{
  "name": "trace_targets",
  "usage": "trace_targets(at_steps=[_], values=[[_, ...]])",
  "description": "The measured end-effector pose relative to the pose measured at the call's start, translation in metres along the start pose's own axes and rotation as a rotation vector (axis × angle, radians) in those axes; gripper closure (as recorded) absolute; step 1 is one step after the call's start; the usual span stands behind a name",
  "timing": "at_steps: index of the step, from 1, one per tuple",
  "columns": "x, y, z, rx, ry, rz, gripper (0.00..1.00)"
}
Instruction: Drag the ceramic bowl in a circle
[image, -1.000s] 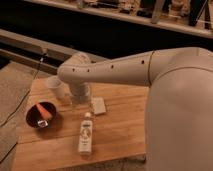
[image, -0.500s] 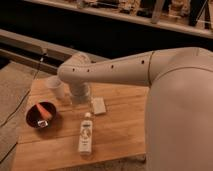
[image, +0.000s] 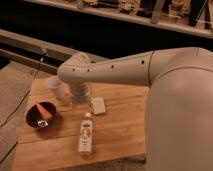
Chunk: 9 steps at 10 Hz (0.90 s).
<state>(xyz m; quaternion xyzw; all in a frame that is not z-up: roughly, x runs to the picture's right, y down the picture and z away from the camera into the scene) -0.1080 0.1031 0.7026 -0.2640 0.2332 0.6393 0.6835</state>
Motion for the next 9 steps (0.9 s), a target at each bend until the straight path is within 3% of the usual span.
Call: trace_targets(at_steps=[6,9], values=[[-0.0001,-0.0002,0.0000,0.000,0.000,-0.001,0.35],[-0.0039,0.0075,0.0041,-0.008,0.004,-0.061,0.35]])
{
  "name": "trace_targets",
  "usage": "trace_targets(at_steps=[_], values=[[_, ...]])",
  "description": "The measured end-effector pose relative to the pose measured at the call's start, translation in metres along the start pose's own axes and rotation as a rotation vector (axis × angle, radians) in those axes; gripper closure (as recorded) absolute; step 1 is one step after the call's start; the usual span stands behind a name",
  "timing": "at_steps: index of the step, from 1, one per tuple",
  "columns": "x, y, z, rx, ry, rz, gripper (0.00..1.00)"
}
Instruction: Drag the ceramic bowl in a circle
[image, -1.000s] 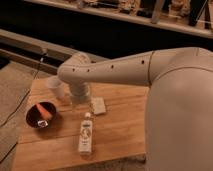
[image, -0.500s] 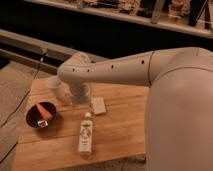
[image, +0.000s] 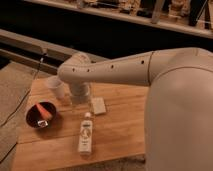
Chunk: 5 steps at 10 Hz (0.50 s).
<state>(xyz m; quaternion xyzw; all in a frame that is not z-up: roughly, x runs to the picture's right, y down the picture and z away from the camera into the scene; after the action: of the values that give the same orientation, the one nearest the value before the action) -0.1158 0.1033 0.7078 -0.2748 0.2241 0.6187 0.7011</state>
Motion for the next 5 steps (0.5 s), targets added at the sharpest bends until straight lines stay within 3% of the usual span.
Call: trace_targets(at_steps=[5], values=[[-0.016,0.038,0.013,0.016,0.007,-0.175,0.35]])
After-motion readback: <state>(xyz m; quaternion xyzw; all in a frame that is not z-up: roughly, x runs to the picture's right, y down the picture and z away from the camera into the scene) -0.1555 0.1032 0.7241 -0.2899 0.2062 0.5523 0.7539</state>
